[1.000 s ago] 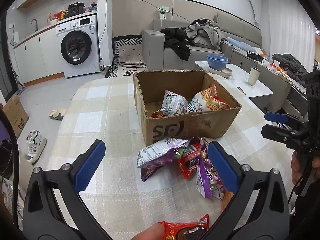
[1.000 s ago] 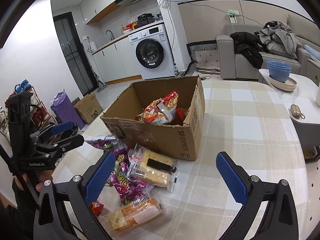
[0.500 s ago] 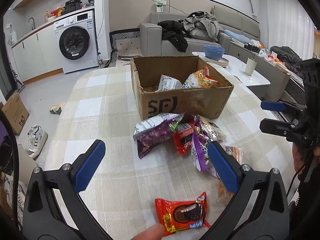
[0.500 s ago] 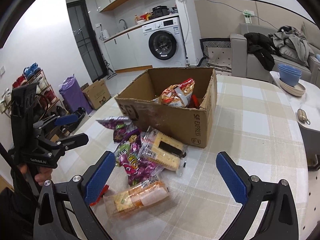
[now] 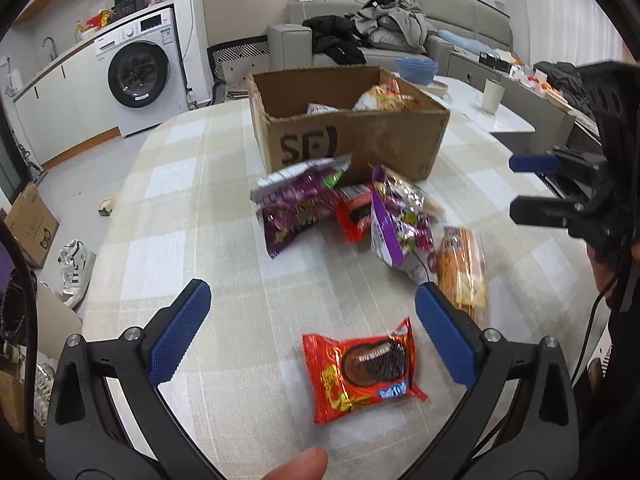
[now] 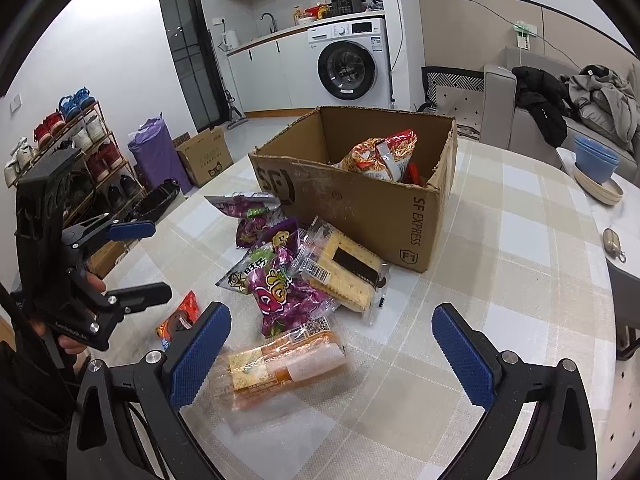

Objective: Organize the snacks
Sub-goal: 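Withdraw both open grippers from the box toward the remaining snacks, then grasp the red Oreo pack with the left gripper while the right grasps the bread loaf, then carry the Oreo pack and bread loaf over the box and lower them in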

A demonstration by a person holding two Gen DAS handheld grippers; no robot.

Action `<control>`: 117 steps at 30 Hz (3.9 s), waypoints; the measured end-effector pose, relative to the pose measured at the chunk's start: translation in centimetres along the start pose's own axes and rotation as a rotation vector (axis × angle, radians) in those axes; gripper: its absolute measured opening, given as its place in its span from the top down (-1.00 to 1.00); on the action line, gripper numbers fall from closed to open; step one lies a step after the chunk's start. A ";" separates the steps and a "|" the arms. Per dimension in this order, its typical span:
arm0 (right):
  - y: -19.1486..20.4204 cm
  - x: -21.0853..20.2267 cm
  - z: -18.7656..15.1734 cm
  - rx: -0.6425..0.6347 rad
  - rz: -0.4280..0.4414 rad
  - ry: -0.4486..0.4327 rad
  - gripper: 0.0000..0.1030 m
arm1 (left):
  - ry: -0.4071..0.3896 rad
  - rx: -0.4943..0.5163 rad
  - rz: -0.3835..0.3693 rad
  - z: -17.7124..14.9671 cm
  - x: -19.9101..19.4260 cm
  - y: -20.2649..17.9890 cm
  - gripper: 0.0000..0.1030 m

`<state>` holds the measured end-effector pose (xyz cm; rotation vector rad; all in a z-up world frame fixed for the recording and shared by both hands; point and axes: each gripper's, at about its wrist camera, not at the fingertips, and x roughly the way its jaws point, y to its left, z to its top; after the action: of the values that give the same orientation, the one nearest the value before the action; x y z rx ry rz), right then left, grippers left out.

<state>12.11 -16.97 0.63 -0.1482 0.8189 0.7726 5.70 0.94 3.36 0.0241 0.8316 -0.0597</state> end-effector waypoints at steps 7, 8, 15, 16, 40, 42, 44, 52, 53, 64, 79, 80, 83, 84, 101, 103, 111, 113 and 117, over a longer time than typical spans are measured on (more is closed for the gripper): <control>0.0 0.8 -0.2 -0.011 -0.009 0.031 -0.99 | 0.059 0.067 -0.025 -1.4 1.2 -1.1 -0.97; 0.0 0.9 -0.3 -0.012 -0.012 0.034 -0.99 | 0.069 0.076 -0.033 -1.6 1.4 -1.1 -0.98; 0.1 1.0 -0.3 -0.013 0.011 0.035 -0.99 | 0.120 0.118 -0.085 -2.3 2.1 -1.3 -0.97; 0.2 1.0 -0.3 -0.016 0.013 0.036 -0.99 | 0.124 0.119 -0.085 -2.3 2.2 -1.3 -0.97; 4.4 4.8 -3.4 -0.219 0.067 0.212 -0.99 | 0.251 0.186 -0.060 -3.8 4.9 -1.6 -0.97; 4.8 5.1 -3.6 -0.241 0.076 0.217 -0.99 | 0.253 0.185 -0.065 -3.8 5.1 -1.6 -0.98; 5.0 5.3 -3.6 -0.258 0.072 0.212 -0.99 | 0.255 0.185 -0.066 -3.8 5.3 -1.5 -0.98; 4.8 7.0 -3.9 -0.256 0.071 0.228 -0.99 | 0.265 0.173 -0.072 -4.0 6.0 -1.5 -0.98; 4.6 7.3 -3.7 -0.249 0.070 0.229 -0.99 | 0.268 0.171 -0.074 -4.0 6.1 -1.5 -0.97; 4.2 7.5 -2.8 -0.205 0.103 0.205 -0.99 | 0.266 0.158 -0.119 -4.1 6.4 -1.8 -0.62; 4.2 9.4 -1.7 -0.080 -0.042 0.291 -0.99 | 0.227 0.153 -0.129 -4.1 5.4 -1.6 -0.02; 3.7 9.4 -1.9 -0.076 -0.060 0.303 -0.99 | 0.225 0.152 -0.128 -4.1 5.3 -1.5 -0.02; 2.5 9.4 -2.2 -0.065 -0.080 0.313 -0.99 | 0.220 0.145 -0.126 -4.1 5.1 -1.3 -0.02; 1.9 9.2 -2.2 -0.052 -0.092 0.311 -0.99 | 0.218 0.143 -0.125 -4.1 5.1 -1.3 -0.02; 0.2 7.8 -2.5 -0.019 -0.107 0.281 -0.25 | 0.198 0.109 -0.117 -3.8 4.5 -0.8 -0.02; 0.4 7.8 -2.3 -0.021 -0.095 0.273 0.10 | 0.195 0.105 -0.113 -3.8 4.5 -0.7 -0.02; 1.2 7.2 -2.0 -0.053 -0.097 0.238 0.25 | 0.174 0.106 -0.110 -3.8 4.0 -0.7 -0.02; 1.4 6.6 -1.9 -0.061 -0.090 0.217 0.26 | 0.167 0.098 -0.111 -3.7 3.8 -0.6 -0.02; 1.6 5.4 -1.1 -0.056 -0.081 0.175 0.26 | 0.144 0.087 -0.112 -3.5 3.1 -0.6 -0.02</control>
<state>12.70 -13.23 -3.70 -0.3005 0.9508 0.7129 5.16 0.38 -1.29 0.0638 0.9733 -0.2017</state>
